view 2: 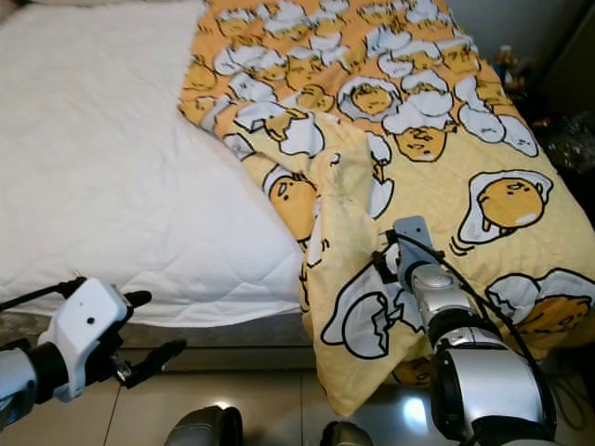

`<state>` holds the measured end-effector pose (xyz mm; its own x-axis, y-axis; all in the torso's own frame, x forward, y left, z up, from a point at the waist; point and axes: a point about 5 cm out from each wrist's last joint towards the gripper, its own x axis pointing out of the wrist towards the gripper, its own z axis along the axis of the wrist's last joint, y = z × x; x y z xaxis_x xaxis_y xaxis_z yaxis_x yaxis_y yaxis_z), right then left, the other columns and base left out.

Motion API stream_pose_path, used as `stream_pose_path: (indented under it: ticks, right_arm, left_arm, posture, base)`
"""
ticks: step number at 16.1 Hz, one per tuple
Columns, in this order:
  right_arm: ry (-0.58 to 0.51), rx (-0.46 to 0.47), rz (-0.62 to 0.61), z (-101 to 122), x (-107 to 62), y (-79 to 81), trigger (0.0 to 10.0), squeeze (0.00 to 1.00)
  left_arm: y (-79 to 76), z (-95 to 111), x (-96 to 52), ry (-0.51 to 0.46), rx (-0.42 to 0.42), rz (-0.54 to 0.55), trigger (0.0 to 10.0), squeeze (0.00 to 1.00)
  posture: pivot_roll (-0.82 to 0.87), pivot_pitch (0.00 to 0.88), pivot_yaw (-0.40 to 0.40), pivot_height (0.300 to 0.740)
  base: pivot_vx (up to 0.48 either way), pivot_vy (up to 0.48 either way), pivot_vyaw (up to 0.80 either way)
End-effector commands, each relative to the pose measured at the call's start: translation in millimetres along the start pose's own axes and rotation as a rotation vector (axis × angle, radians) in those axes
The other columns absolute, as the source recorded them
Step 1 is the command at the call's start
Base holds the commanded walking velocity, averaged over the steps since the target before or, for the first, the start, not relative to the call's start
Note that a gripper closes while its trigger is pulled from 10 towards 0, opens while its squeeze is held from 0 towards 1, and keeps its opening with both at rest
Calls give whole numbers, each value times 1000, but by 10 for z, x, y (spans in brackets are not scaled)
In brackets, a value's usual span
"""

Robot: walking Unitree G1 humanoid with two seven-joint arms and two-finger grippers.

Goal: Clean up the room

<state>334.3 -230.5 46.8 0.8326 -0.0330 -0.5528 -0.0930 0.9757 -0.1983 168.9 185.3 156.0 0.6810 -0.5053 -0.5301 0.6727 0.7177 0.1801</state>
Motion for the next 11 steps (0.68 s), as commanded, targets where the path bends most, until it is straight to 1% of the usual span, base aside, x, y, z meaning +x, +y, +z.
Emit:
stream_pose_path:
  ticks: [1,2,3,4,6,10,11]
  right_arm:
    - [25,20,4,-27,6,31,10000,0]
    - [30,32,5,-41,7,44,10000,0]
    - [36,56,9,-64,9,70,7569,0]
    - [39,87,23,-86,11,110,2784,0]
    - [37,100,40,-93,15,152,0,0]
    - [27,105,49,-96,19,194,0,0]
    - [26,99,58,-104,19,208,0,0]
  left_arm:
    - [-3,29,-48,2,8,16,10000,0]
    - [-6,29,-58,5,9,17,10000,0]
    - [-12,20,-86,16,8,20,10000,0]
    - [-25,8,-115,29,4,20,10000,0]
    - [-33,2,-120,37,4,19,10000,0]
    - [-23,13,-77,30,4,27,10000,0]
    - [-26,7,-70,29,2,30,10000,0]
  posture:
    - [235,204,11,740]
    - [238,205,11,740]
    - [243,209,7,740]
    - [244,209,7,740]
    - [242,201,5,740]
    - [234,167,1,740]
    - [226,142,2,740]
  base:
    - [0,0,0]
    - [0,0,0]
    - [0,0,0]
    - [0,0,0]
    - [0,0,0]
    - [0,0,0]
    - [0,0,0]
